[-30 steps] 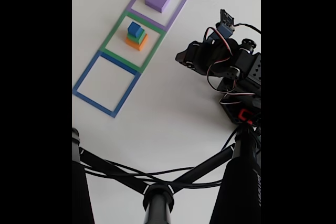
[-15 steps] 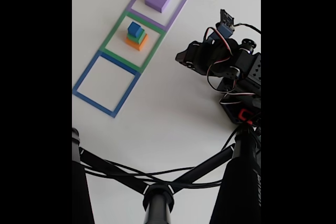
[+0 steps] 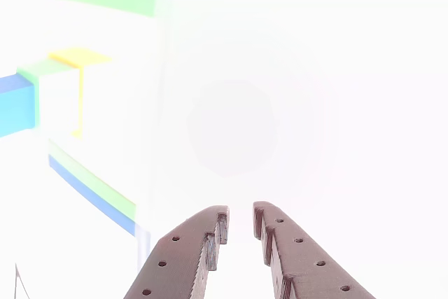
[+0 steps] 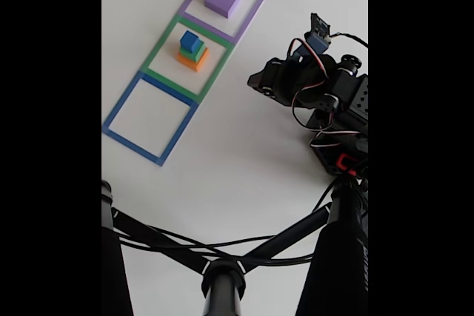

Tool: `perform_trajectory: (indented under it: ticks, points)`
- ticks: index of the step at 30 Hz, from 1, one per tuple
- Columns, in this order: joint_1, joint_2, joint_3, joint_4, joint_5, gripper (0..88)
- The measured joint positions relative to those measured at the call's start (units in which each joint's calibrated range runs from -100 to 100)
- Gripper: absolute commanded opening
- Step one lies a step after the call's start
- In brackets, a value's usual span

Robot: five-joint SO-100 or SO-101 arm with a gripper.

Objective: Tower of hanoi

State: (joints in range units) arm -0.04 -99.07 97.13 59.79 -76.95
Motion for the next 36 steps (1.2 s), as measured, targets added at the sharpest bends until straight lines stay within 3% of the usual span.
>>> perform_trajectory:
  ticks: [20,29,36]
  points:
    - [0.0,0.0,0.0,-0.08,0.2,0.0]
    - [0.0,0.84,-2.87,-6.26,12.02,0.0]
    - [0.0,11.73,-13.32,-9.79,21.87,0.0]
